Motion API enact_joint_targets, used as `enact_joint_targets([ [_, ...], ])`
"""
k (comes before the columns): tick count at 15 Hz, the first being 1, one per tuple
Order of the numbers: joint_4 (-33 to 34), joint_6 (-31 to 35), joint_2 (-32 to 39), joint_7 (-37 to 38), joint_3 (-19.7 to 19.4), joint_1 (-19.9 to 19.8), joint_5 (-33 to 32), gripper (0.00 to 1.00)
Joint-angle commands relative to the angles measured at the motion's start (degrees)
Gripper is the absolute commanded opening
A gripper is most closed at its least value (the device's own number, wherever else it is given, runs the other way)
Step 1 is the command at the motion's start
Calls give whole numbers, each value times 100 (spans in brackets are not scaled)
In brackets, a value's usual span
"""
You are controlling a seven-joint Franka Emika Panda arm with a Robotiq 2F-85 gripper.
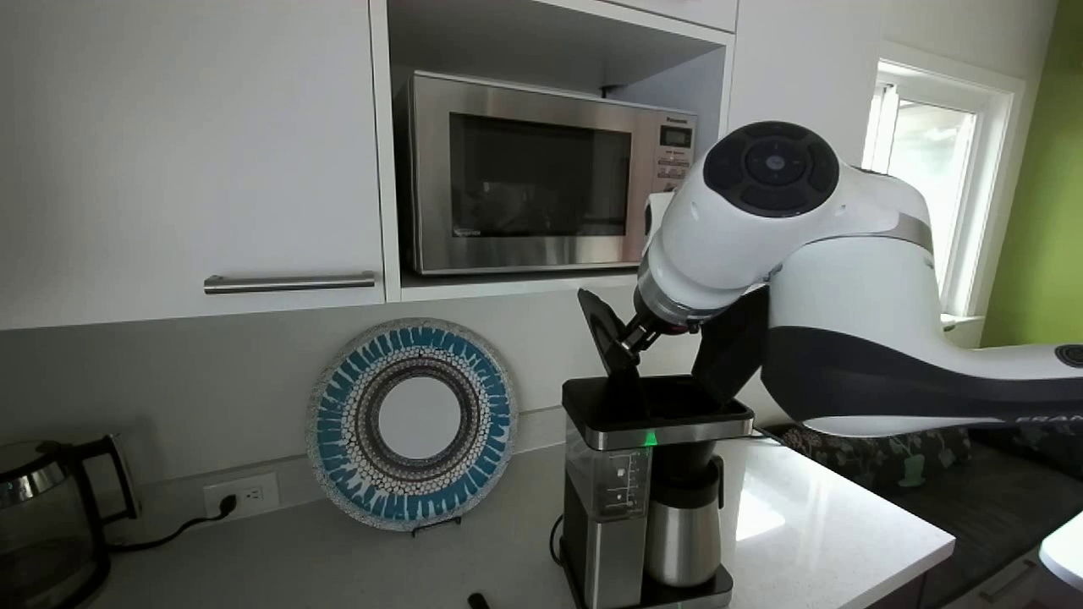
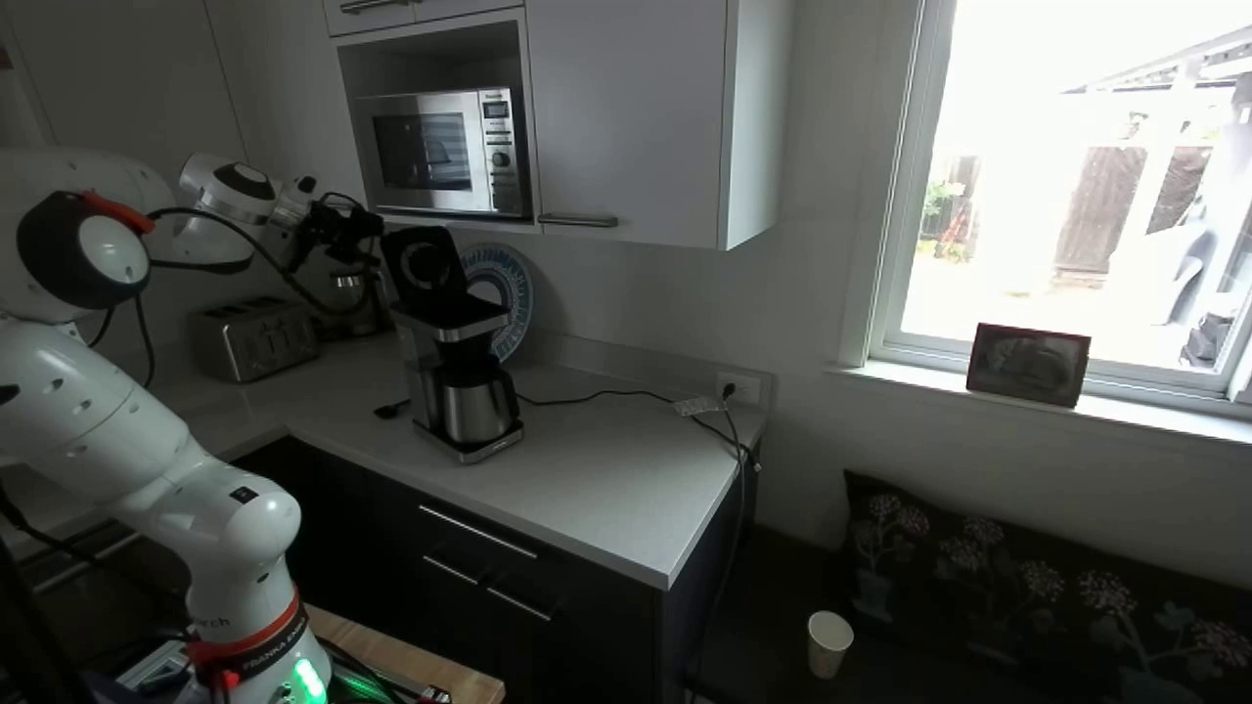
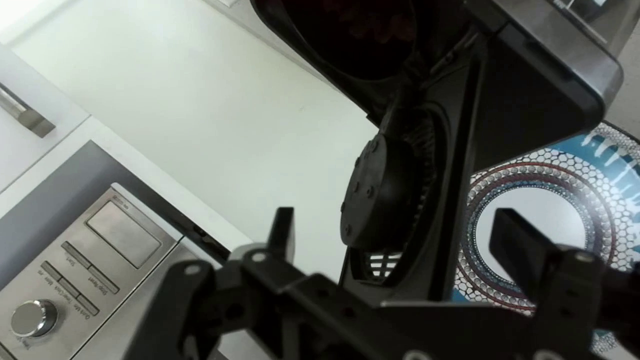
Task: Close the lid of the coffee maker
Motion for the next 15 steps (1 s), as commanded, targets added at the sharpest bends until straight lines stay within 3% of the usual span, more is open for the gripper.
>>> enact_joint_targets([
  [1,263,-165,380,584,-63,223,-490,100],
  [7,389,-94,591,956,-395,582,-984,100],
  [15,312,83,387,368,-1207,955,-815,100],
])
